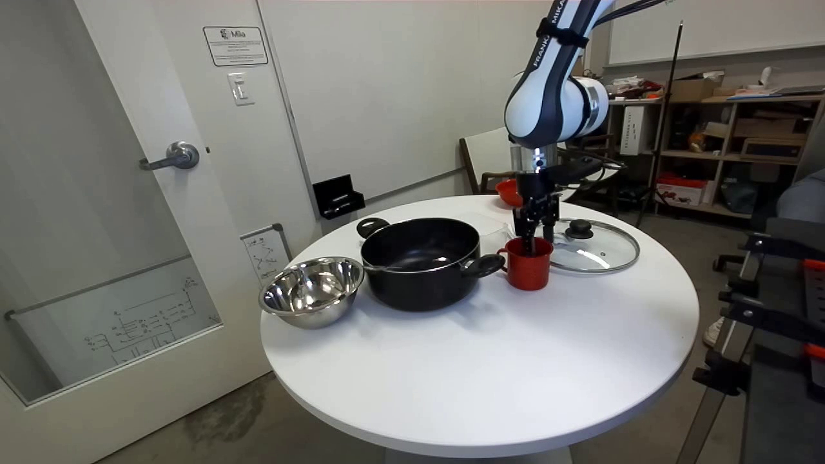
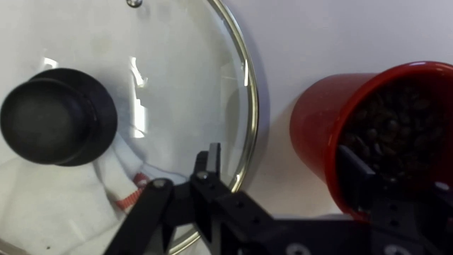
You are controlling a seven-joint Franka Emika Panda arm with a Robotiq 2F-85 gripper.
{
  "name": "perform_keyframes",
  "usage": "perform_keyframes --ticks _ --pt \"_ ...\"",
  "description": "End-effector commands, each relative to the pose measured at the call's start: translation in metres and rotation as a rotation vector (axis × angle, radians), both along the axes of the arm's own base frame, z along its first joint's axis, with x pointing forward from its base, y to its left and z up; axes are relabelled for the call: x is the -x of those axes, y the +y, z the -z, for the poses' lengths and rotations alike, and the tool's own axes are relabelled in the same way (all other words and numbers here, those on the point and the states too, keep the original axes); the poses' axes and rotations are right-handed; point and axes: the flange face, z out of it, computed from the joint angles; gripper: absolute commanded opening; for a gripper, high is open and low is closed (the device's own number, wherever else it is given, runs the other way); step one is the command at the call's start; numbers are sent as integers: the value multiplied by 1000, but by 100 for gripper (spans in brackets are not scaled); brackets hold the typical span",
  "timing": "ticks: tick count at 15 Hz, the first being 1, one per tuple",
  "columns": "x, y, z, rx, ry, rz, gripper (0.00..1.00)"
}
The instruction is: Pour the contents in the red cup into the clear bowl
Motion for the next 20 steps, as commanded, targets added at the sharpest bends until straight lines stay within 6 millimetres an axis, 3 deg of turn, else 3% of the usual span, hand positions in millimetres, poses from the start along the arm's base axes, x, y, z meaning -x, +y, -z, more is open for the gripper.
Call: perform_keyframes --ticks 1,4,12,14,20 --pt "-5 3 4 13 2 -22 76" --pt "-5 7 4 21 -1 -35 68" --pt "-5 17 6 32 6 -75 5" --pt "-6 18 6 35 9 -81 0" --pt "-2 15 -8 74 8 -65 2"
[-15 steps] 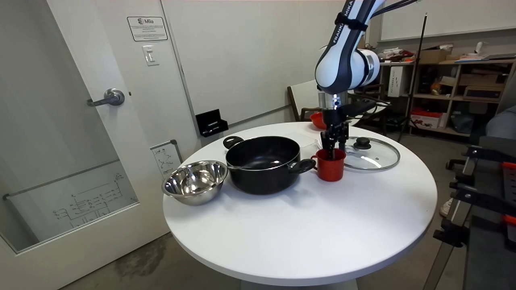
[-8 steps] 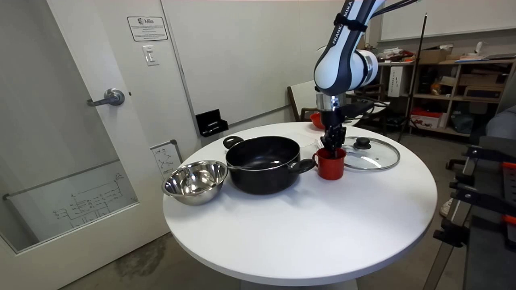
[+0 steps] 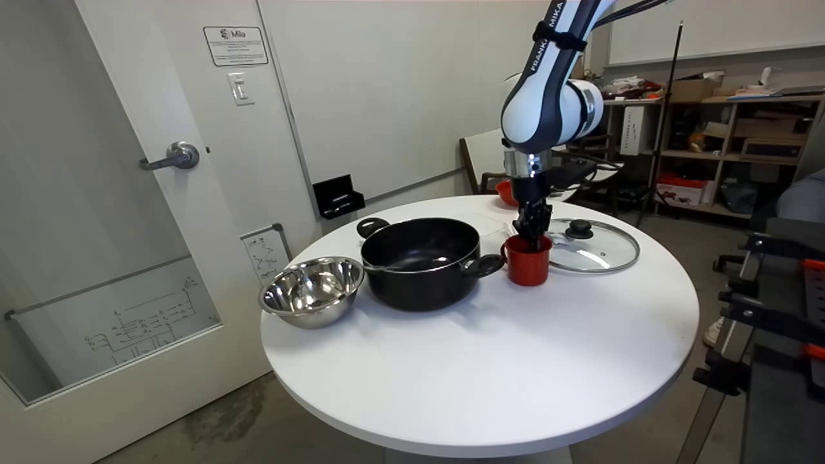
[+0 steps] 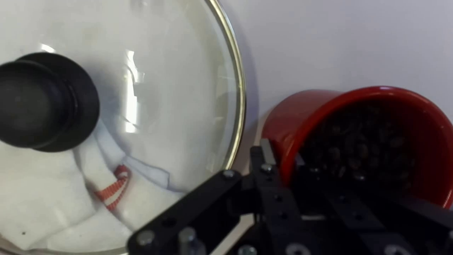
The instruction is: Pour the contents in the red cup into the clear bowl
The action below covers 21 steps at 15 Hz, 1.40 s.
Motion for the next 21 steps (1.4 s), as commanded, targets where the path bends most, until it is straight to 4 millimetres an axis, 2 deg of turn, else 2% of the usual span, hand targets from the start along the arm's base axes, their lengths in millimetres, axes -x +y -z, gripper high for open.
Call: perform_keyframes --ticks 1,4,9,12,17,21 --pt "4 -2 -18 64 1 0 2" --pt "5 -4 -34 132 28 5 2" --pt "3 3 -49 166 172 8 2" --pt "1 3 -58 171 200 36 2" --pt "-15 -5 -82 278 37 165 2" --pt "-34 -1 -103 389 -79 218 2"
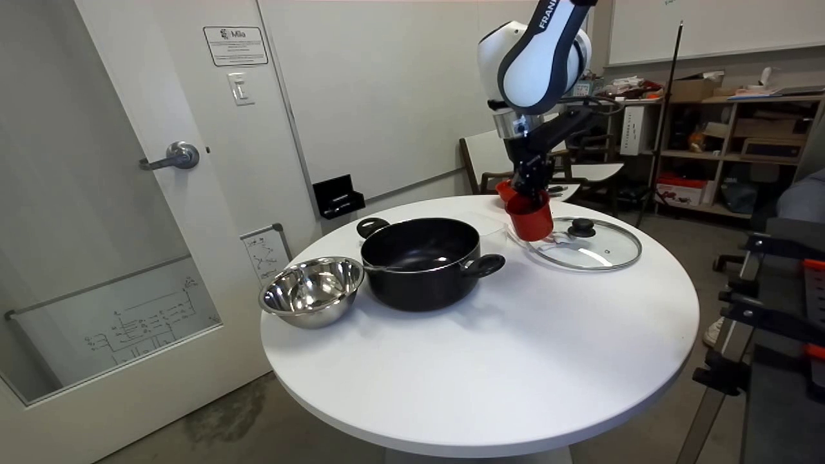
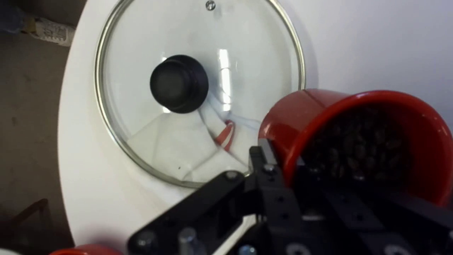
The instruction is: Pour the contents in the red cup into the clear bowl
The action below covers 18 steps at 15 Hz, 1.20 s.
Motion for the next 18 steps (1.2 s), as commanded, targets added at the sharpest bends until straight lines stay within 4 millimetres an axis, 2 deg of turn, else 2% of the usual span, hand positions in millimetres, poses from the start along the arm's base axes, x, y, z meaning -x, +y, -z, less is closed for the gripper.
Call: perform_keyframes --ticks 1,7,9,12,15,18 --pt "-14 9 -25 107 -83 38 2" --pt "-31 24 -47 188 -176 90 2" --pt "-37 23 -46 212 -230 94 2" --pt "-44 10 -42 251 -310 118 2" --pt "-45 -2 -35 266 -337 143 2" --pt "-44 -5 -24 267 -360 155 2"
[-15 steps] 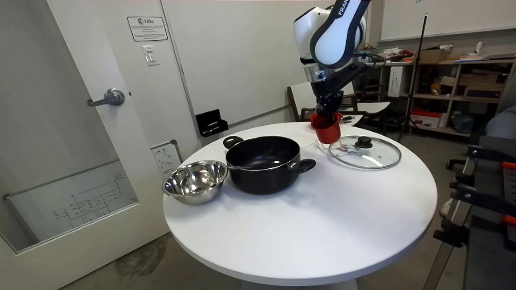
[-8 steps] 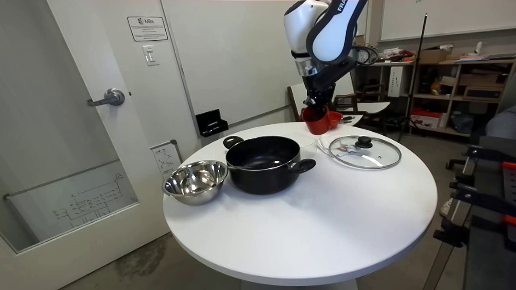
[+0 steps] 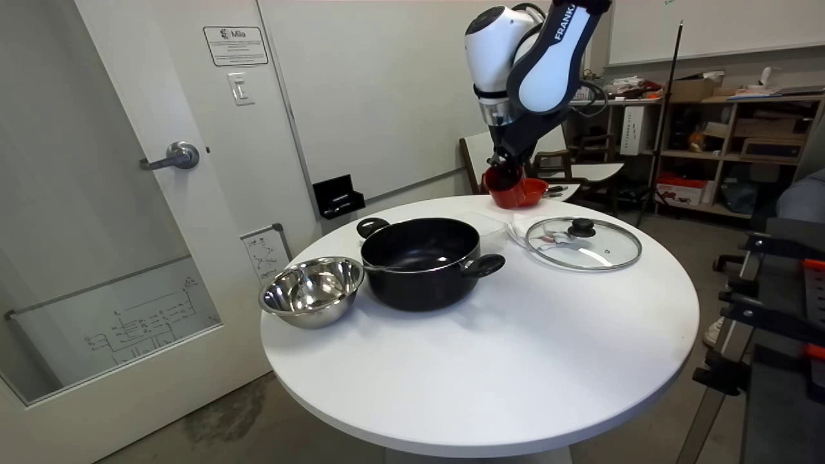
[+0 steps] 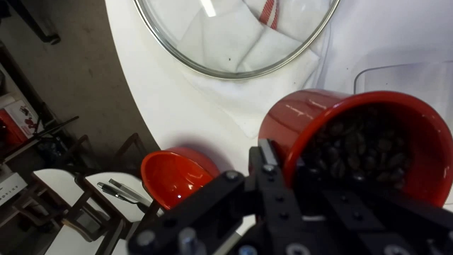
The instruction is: Pour the contents in the red cup into the clear bowl
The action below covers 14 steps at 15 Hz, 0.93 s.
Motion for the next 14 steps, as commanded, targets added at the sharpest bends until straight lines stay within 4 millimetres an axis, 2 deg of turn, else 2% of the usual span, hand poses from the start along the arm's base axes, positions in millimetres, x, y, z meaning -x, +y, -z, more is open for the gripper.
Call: perform_keyframes --ticks 1,4,11,14 --pt "-8 0 8 26 -60 3 2" --pt "-12 3 12 69 -115 7 2" --pt "-18 18 8 165 -211 40 2" --pt "-18 19 19 192 -228 45 2"
